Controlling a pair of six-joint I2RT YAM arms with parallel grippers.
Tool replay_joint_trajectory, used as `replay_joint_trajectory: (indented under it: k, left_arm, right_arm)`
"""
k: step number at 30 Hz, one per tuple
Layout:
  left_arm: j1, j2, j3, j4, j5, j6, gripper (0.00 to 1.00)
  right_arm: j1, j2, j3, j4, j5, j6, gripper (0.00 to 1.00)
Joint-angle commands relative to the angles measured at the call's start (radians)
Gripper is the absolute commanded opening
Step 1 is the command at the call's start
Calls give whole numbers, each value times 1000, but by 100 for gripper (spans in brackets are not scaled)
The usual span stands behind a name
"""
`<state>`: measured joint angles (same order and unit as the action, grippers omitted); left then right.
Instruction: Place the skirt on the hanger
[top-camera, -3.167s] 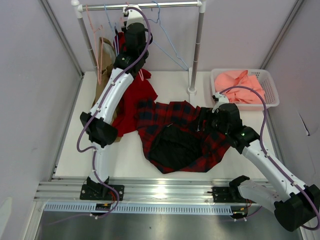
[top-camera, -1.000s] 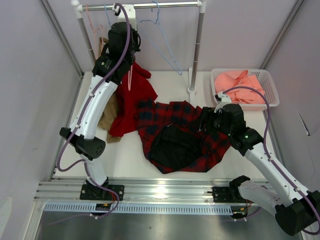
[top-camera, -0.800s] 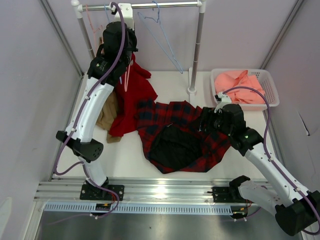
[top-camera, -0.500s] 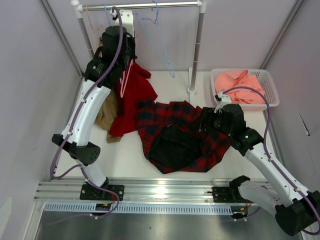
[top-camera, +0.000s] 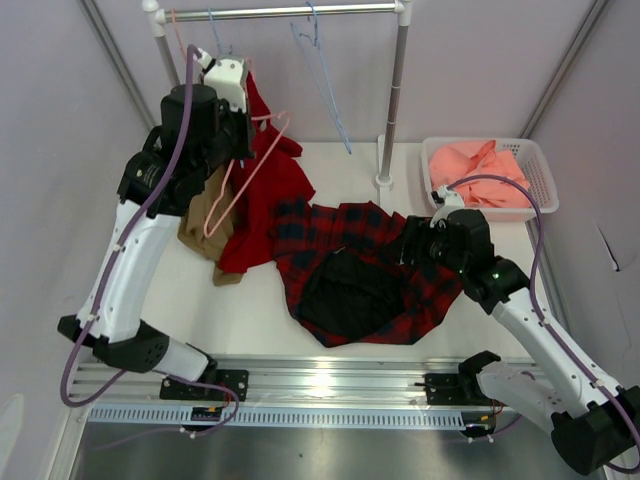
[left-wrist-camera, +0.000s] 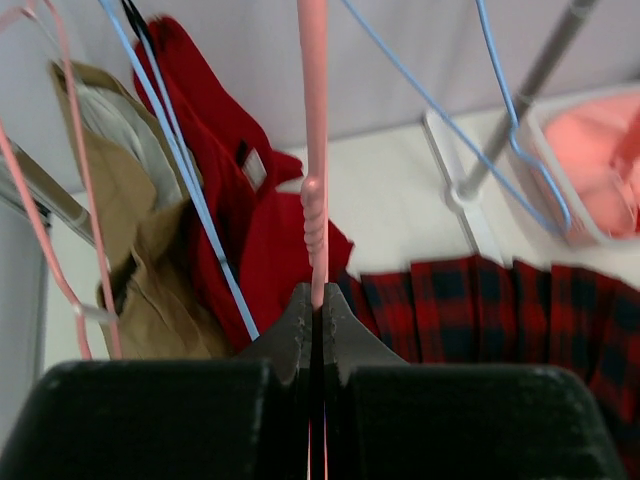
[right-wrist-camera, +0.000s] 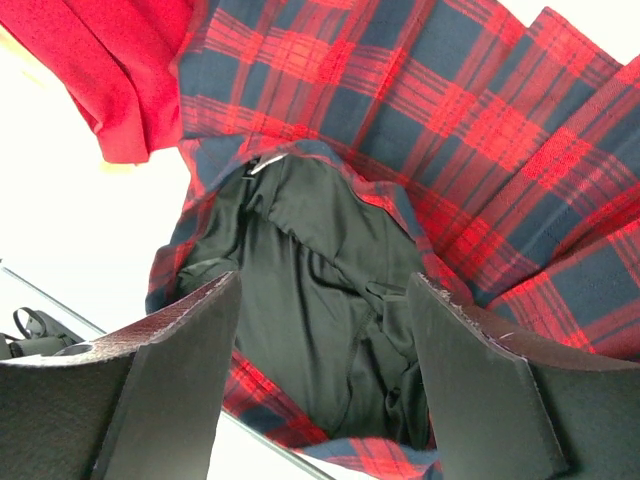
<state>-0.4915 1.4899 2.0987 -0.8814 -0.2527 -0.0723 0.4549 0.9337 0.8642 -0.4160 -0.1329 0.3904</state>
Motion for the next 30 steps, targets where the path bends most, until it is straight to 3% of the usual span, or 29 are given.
replay_joint_trajectory:
  k: [1, 6, 16, 23, 30]
  left_arm:
    - [-2, -101, -110, -30, 133, -20, 0]
    - [-2, -232, -241, -37, 275, -34, 0]
    - [-9, -467, -640, 47, 538, -89, 0]
    - [-24, -598, -835, 116, 644, -126, 0]
    - [-35, -697, -1055, 255, 771, -199, 0]
  right_arm:
    - [-4, -24, 48, -24, -13, -5, 73]
    - [-7, -21, 62, -59, -31, -8, 73]
    - [-7, -21, 94, -182, -47, -15, 73]
    - [-2, -1, 81, -216, -69, -5, 72]
    - [108, 50, 56, -179, -42, 54, 71]
